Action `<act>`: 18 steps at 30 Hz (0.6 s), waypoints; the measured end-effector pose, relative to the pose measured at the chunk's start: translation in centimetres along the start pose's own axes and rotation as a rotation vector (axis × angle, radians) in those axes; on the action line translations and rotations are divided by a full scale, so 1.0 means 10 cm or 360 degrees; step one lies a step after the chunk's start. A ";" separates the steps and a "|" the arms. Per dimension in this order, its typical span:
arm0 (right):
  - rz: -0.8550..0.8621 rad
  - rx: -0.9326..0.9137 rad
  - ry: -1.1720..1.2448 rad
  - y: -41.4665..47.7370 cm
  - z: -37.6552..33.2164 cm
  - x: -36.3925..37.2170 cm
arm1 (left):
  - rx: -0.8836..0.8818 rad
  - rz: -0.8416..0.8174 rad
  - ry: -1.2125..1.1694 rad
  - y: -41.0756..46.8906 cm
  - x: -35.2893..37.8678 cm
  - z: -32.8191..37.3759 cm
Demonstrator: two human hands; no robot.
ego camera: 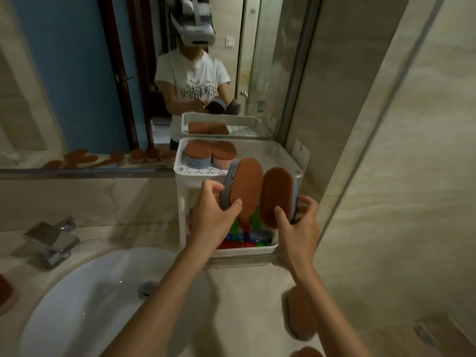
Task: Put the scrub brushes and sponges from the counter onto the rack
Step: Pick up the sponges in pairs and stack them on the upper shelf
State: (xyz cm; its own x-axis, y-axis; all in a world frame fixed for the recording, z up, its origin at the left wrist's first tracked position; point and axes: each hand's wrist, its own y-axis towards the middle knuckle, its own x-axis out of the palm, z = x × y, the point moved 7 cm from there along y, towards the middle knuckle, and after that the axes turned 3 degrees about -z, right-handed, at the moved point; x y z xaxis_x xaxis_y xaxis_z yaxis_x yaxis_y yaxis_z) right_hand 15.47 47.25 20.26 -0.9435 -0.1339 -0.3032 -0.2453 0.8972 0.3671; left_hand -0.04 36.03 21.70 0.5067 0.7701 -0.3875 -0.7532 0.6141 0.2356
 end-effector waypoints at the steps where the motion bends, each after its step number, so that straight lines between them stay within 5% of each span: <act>1: 0.0010 -0.0008 0.0042 0.08 -0.08 -0.01 | 0.0003 -0.0005 -0.0059 0.07 -0.02 0.10; 9: -0.0089 0.0219 0.0091 0.94 -0.35 0.15 | -0.0220 -0.0207 -0.0270 0.89 0.17 0.44; 18: -0.0194 0.0266 -0.0598 1.40 -0.26 0.37 | -0.0715 -0.0458 -0.0678 1.31 0.66 0.11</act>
State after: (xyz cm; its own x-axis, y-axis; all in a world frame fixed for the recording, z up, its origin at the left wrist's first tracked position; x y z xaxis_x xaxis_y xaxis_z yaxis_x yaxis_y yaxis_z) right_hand 7.99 58.21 26.59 -0.7554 -0.1084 -0.6462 -0.2812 0.9444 0.1704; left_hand -6.08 49.39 23.22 0.7644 0.6441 0.0272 -0.6181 0.7443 -0.2528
